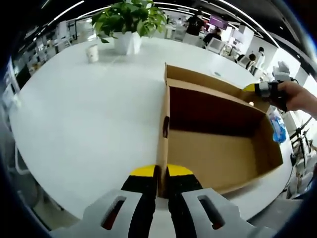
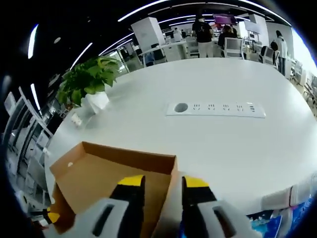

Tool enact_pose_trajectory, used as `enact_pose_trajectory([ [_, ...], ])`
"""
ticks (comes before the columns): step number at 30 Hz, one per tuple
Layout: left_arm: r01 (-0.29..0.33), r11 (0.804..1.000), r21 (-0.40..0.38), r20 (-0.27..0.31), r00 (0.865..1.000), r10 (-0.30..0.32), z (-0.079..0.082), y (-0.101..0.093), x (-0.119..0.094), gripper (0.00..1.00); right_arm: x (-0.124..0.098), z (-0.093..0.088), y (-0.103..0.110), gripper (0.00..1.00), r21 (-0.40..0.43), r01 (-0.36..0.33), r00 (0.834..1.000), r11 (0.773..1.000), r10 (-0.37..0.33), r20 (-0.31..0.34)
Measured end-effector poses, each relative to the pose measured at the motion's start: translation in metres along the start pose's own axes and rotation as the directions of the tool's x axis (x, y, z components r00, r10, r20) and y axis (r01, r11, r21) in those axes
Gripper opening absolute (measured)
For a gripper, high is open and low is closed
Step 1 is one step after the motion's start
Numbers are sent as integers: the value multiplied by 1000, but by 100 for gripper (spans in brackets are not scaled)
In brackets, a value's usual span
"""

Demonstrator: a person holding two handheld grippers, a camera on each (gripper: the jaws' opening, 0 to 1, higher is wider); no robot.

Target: Operate the shoe box by opening the lid, removing the specified soft item, and placing it in the target area until the item is outside and the box remains undamaged.

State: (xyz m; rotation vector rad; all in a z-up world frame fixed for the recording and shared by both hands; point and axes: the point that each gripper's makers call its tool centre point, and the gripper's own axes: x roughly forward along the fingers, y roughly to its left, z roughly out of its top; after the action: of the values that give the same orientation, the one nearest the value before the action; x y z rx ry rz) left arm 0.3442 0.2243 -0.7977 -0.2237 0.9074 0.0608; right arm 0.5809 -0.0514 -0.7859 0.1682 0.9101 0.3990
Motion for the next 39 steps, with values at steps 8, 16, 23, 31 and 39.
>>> enact_pose_trajectory([
  [8,3,1000,2,3,1000,-3,0,0,0,4,25,2,-16,8,28,39,998,999,-37,-53],
  [16,3,1000,14,4,1000,-3,0,1,0,4,28,9,-20,0,-1,98,992,995,-98,-74],
  [23,-3,999,36,-1,1000,3,-1,1,1,4,7,19,-12,0,-8,99,995,995,-99,-11],
  [31,-23,999,39,9,1000,22,-1,0,1,3,-35,29,8,0,14,92,993,996,-93,71],
  [39,-23,1000,11,18,1000,23,-1,2,2,4,-60,44,24,0,1,73,988,997,-73,139],
])
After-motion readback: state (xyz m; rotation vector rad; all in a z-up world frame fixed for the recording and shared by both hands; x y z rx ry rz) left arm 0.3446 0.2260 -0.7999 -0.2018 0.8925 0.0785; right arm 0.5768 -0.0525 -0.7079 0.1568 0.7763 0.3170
